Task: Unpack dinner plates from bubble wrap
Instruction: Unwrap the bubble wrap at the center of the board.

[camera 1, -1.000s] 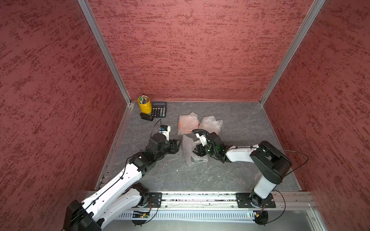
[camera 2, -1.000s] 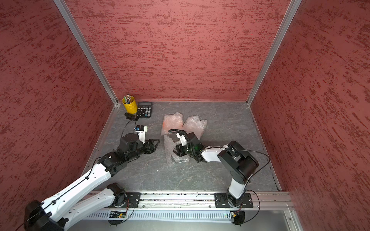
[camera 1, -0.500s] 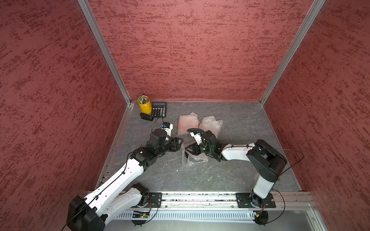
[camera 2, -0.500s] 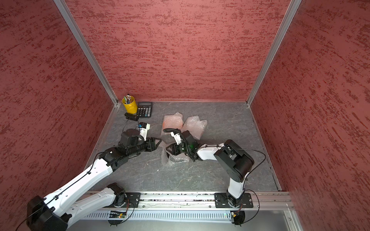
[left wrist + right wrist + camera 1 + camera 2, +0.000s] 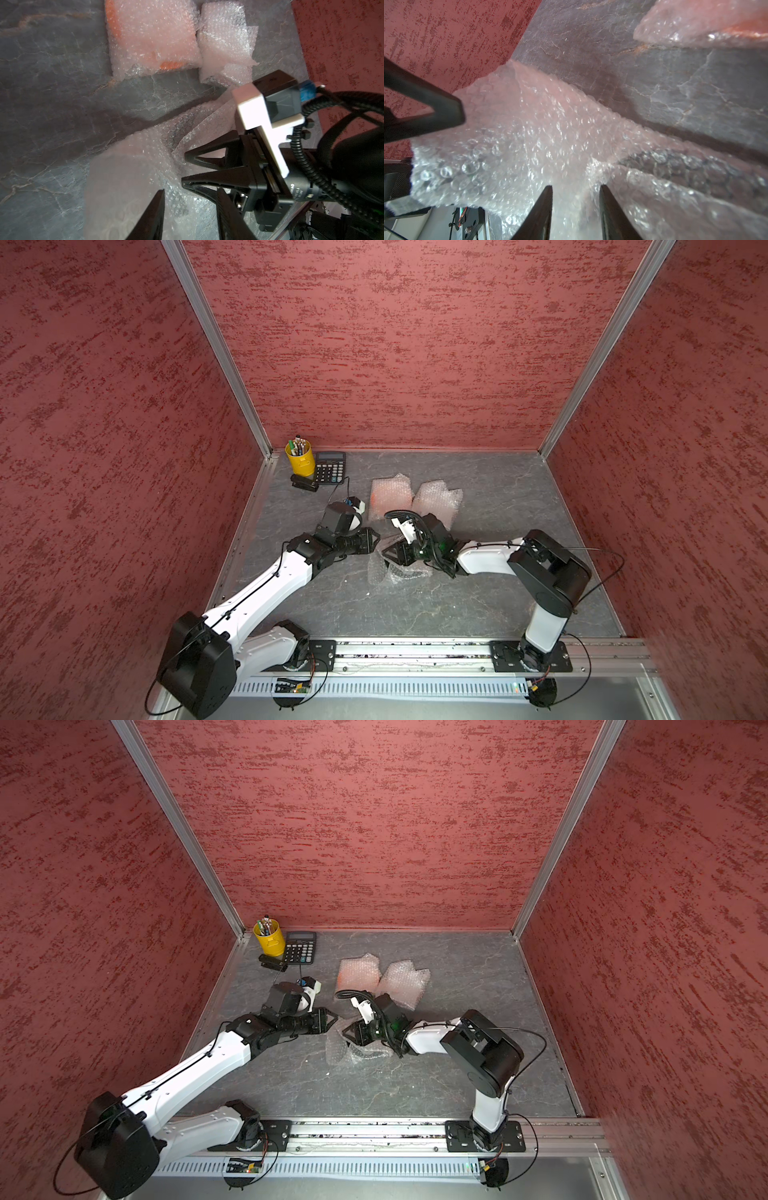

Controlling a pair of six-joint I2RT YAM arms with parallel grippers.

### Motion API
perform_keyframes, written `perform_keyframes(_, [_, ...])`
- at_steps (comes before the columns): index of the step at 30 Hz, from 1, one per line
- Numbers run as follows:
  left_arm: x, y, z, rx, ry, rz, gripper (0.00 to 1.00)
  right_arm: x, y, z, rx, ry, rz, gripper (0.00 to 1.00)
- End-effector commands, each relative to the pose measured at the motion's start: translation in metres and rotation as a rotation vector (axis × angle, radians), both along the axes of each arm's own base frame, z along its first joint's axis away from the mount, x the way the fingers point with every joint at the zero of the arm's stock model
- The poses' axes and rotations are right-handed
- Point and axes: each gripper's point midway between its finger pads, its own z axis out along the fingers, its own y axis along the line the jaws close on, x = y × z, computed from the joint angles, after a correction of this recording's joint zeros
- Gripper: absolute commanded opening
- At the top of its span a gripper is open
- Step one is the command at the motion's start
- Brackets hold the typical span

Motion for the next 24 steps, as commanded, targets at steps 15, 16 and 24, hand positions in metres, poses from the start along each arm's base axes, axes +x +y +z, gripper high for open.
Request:
perform_keyframes(15, [-0.001, 0.026, -0.083, 0.135, 0.159, 0.128, 0.30, 0.007, 0.002, 0.006, -0.007, -0.033, -0.037, 0.39])
perform_keyframes(16, [-0.001, 0.028, -0.085, 0.141, 0.159, 0.138, 0.30, 0.007, 0.001, 0.005, -0.008, -0.032, -0.039, 0.39])
perform_keyframes(24, [-0.002, 0.031, -0.072, 0.120, 0.097, 0.150, 0.27, 0.015, -0.005, 0.006, -0.023, -0.050, -0.095, 0.38])
